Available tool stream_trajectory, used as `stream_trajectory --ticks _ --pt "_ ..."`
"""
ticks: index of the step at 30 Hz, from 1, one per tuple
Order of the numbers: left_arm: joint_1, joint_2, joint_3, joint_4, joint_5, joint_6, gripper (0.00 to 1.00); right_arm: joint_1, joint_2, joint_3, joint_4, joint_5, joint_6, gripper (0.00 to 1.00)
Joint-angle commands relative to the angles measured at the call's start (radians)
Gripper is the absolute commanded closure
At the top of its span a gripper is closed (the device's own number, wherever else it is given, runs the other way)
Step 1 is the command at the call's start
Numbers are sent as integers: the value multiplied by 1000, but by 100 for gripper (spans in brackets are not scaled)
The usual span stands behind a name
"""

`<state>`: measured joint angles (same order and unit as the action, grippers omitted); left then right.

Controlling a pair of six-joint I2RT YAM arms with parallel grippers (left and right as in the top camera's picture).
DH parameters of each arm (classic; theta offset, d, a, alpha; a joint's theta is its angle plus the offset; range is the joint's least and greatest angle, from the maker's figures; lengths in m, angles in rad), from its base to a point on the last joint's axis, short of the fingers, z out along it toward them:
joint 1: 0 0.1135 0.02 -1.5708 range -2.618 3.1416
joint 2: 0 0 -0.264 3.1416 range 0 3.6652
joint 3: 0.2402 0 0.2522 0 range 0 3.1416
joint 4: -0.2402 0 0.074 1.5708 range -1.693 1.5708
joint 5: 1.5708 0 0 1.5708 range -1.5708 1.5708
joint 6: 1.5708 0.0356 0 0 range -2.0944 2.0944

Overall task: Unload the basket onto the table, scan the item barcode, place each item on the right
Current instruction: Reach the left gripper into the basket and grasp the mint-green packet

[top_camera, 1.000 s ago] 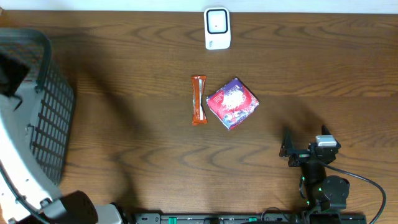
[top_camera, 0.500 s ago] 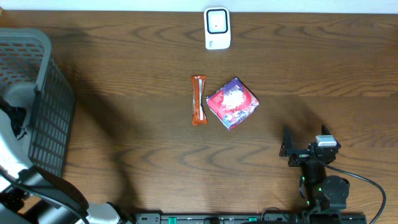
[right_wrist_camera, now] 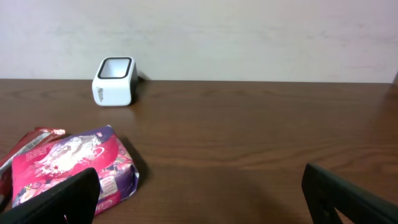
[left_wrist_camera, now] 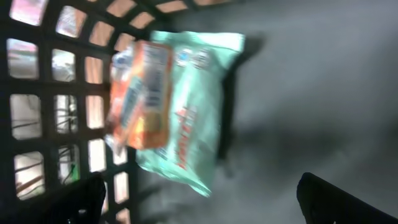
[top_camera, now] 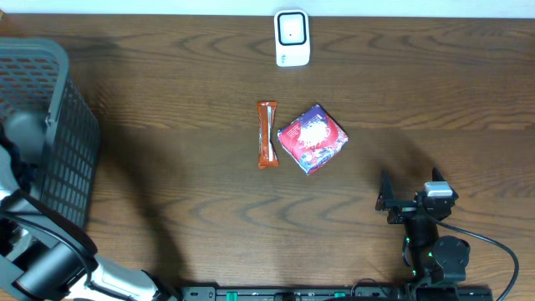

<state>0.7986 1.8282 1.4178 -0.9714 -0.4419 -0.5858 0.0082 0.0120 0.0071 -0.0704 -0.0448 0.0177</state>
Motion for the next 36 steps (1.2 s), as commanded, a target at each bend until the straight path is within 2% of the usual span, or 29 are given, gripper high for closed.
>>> stream_trajectory --ticks 1,8,19,21,22,24,25,27,30,34,36 --pt "56 11 -5 -10 -31 16 2 6 -6 -1 -4 5 11 1" --pt "115 34 -8 -1 -30 -3 2 6 -6 -1 -4 5 11 1" --pt "124 142 -8 48 -26 -2 2 6 -6 -1 -4 5 11 1" --pt "133 157 -8 55 -26 -2 14 6 -6 -1 -4 5 11 1" --pt "138 161 -8 58 -26 -2 23 6 -6 -1 -4 5 11 1" --pt "145 163 -8 59 -26 -2 57 6 -6 -1 -4 5 11 1" --pt "148 163 -8 62 -25 -2 68 6 -6 -1 -4 5 11 1" --pt "150 159 -7 60 -19 -2 80 6 -6 -1 -4 5 11 1" --pt "149 141 -2 46 -14 -2 92 6 -6 -1 -4 5 11 1" --pt "148 97 46 -14 2 -2 92 6 -6 -1 -4 5 11 1" --pt "147 44 79 -30 64 -2 92 6 -6 -1 -4 5 11 1"
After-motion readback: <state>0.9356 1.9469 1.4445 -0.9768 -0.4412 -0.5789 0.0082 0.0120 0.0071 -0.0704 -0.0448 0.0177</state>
